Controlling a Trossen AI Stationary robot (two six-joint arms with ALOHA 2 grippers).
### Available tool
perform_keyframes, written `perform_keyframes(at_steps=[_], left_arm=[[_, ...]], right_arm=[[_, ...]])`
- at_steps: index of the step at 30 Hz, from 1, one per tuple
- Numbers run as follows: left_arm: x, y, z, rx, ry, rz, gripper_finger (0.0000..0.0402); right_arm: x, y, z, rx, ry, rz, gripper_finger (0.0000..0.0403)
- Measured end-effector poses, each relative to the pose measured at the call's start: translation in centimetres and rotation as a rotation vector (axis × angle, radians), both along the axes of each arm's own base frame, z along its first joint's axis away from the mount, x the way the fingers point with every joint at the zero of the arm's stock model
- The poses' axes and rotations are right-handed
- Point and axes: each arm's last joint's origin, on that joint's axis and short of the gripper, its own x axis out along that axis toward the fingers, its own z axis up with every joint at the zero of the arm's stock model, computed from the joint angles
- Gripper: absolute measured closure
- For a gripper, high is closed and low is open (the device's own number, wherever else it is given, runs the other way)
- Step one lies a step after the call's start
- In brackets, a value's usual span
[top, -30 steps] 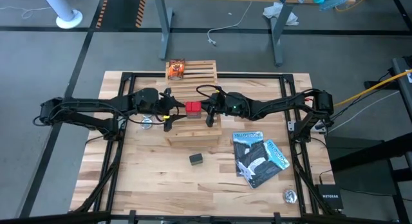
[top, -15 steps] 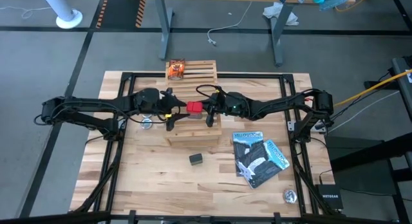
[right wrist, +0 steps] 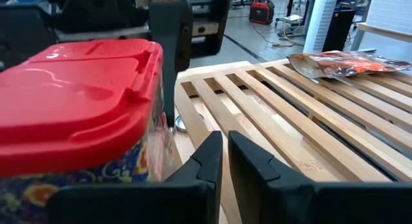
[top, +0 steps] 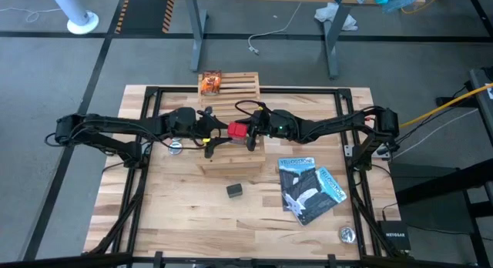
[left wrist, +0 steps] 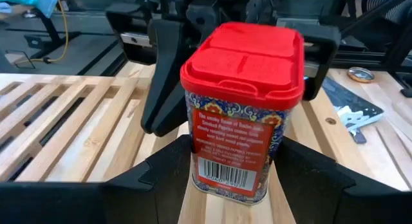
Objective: Shelf spices
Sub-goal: Remove the red seasoning can from the shelf
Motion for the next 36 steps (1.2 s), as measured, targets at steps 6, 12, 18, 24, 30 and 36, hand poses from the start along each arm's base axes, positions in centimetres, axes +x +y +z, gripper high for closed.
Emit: perform_keyframes(at_steps=[6, 12, 18, 24, 30, 36], left_arm=[[0.9, 0.1, -0.9, -0.001, 0.014, -0.037, 0.0190], [1.0, 0.1, -0.9, 0.040, 0.012, -0.053, 0.0201], [1.0, 0.1, -0.9, 0.070, 0.006, -0.062, 0.0227], [1.0, 0.1, -0.9, 0.071, 0.003, -0.062, 0.0228], [0.2, 0.0, 0.4, 0.115, -0.042, -0.046, 0.0228], [-2.6, -0.3, 2.6, 0.149, -0.056, 0.033, 0.0228]], right_arm=[[0.0, 0.0, 0.0, 0.001, 0.000, -0.001, 0.0370], [0.0, 0.0, 0.0, 0.001, 0.000, 0.000, 0.0370], [0.0, 0.0, 0.0, 0.001, -0.001, 0.003, 0.0370], [0.0, 0.0, 0.0, 0.001, -0.001, 0.002, 0.0370], [-0.1, -0.1, -0.3, -0.024, 0.043, -0.043, 0.0370], [-0.2, -0.2, -0.5, -0.041, 0.068, -0.080, 0.0370]])
